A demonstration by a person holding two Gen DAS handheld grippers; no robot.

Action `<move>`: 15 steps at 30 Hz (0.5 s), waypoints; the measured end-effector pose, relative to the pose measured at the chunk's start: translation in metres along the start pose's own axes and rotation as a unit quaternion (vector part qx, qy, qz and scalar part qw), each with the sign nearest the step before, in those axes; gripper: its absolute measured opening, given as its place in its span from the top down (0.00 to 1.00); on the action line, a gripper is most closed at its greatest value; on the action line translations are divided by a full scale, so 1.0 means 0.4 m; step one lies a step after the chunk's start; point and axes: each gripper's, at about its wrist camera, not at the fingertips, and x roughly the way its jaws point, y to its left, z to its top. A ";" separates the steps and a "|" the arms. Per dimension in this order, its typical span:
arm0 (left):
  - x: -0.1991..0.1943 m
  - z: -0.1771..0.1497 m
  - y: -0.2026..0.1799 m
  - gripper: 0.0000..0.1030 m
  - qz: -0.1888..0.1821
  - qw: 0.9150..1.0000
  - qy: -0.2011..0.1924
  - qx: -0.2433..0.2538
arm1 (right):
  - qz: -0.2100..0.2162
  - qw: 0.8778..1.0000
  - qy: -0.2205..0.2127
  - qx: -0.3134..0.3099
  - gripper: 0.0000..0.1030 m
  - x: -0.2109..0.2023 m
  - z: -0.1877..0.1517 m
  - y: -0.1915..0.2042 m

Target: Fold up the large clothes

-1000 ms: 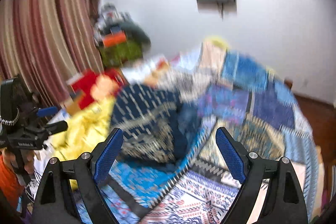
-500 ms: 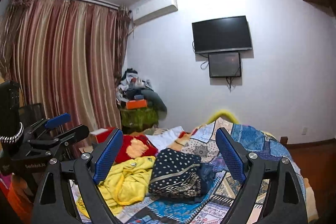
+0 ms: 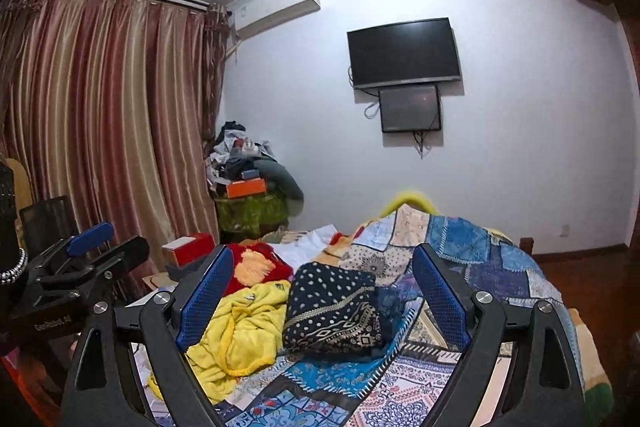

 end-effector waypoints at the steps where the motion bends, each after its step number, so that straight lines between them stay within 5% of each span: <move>1: 0.002 -0.001 0.002 0.02 0.001 1.000 0.001 -0.001 | -0.001 1.000 0.001 0.001 0.07 0.003 -0.002 -0.003; 15: 0.027 -0.020 0.001 0.01 0.004 1.000 0.017 -0.002 | -0.019 1.000 0.004 -0.001 0.00 0.019 -0.013 -0.019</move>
